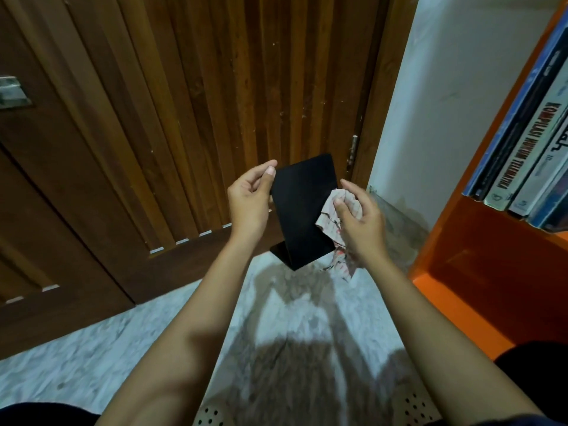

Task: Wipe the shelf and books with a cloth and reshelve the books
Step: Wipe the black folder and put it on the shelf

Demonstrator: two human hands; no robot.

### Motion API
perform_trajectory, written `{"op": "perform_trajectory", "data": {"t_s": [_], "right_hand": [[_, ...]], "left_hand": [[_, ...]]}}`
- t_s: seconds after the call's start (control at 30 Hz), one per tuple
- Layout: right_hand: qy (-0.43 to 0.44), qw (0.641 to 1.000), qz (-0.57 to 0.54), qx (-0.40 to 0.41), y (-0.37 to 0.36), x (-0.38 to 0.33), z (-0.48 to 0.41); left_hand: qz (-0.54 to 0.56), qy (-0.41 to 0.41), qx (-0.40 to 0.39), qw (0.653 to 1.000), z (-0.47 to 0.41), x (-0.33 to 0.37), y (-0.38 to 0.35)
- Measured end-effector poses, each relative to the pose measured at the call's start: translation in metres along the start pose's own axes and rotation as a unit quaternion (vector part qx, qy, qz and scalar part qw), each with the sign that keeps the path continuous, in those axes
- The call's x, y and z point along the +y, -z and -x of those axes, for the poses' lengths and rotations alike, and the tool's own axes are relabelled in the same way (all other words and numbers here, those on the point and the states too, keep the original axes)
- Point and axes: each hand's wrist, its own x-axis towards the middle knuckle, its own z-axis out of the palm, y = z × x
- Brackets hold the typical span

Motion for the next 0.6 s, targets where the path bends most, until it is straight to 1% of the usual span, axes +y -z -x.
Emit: {"op": "perform_trajectory", "data": {"t_s": [0.07,0.1,0.17,0.23,0.37,0.43,0.6], "right_hand": [[-0.019,0.999,-0.021,-0.036,0.0,-0.001,0.001],[-0.02,0.999,-0.027,-0.032,-0.002,-0.001,0.002],[-0.031,0.998,-0.049,0.002,-0.006,-0.001,0.004],[-0.054,0.995,-0.079,0.031,-0.009,-0.003,0.004],[-0.077,0.991,-0.099,0.04,-0.012,-0.004,0.002],[-0.088,0.988,-0.109,0.059,-0.014,-0.005,0.001],[-0.092,0.988,-0.086,0.094,-0.018,-0.007,0.002]], "left_hand": [[0.008,0.006,-0.006,1.0,-0.002,-0.003,0.0],[0.017,0.014,-0.005,1.0,-0.002,-0.005,-0.001],[0.022,0.015,-0.01,1.0,-0.001,-0.008,-0.002],[-0.012,-0.004,-0.03,0.999,0.0,-0.011,-0.002],[-0.023,-0.029,-0.097,0.995,0.018,-0.031,0.001],[-0.025,-0.04,-0.116,0.992,0.029,-0.042,-0.001],[-0.007,-0.068,-0.114,0.991,0.034,-0.04,-0.011]]}}
